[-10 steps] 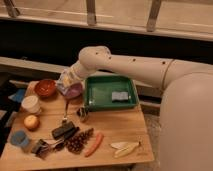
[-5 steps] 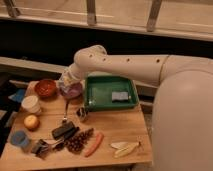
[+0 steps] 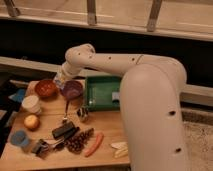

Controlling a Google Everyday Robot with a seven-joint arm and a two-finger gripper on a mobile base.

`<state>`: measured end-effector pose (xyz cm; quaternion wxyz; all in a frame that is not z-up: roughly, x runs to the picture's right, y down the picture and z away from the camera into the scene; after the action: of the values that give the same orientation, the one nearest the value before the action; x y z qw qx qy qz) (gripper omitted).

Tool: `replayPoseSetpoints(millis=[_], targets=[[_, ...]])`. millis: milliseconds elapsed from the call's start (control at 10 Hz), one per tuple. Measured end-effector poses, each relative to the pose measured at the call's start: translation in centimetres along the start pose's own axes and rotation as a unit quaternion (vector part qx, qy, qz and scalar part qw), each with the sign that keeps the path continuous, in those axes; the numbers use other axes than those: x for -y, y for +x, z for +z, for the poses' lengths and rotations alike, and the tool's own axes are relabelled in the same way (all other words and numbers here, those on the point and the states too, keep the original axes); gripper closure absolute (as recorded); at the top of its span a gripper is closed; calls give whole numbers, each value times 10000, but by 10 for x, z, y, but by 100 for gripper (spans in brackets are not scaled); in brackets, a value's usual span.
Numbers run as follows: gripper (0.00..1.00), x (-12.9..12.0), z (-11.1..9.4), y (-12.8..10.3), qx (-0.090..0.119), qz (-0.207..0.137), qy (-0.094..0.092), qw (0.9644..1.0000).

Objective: Wipe purple bowl with towel

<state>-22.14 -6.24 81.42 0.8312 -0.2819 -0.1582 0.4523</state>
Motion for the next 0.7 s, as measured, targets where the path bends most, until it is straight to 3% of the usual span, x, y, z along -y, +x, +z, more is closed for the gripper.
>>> replayPoseSetpoints(millis=[400, 700], targets=[[86, 31, 42, 20, -61, 329, -110, 9994], [86, 28, 44, 19, -45, 331, -140, 9993]])
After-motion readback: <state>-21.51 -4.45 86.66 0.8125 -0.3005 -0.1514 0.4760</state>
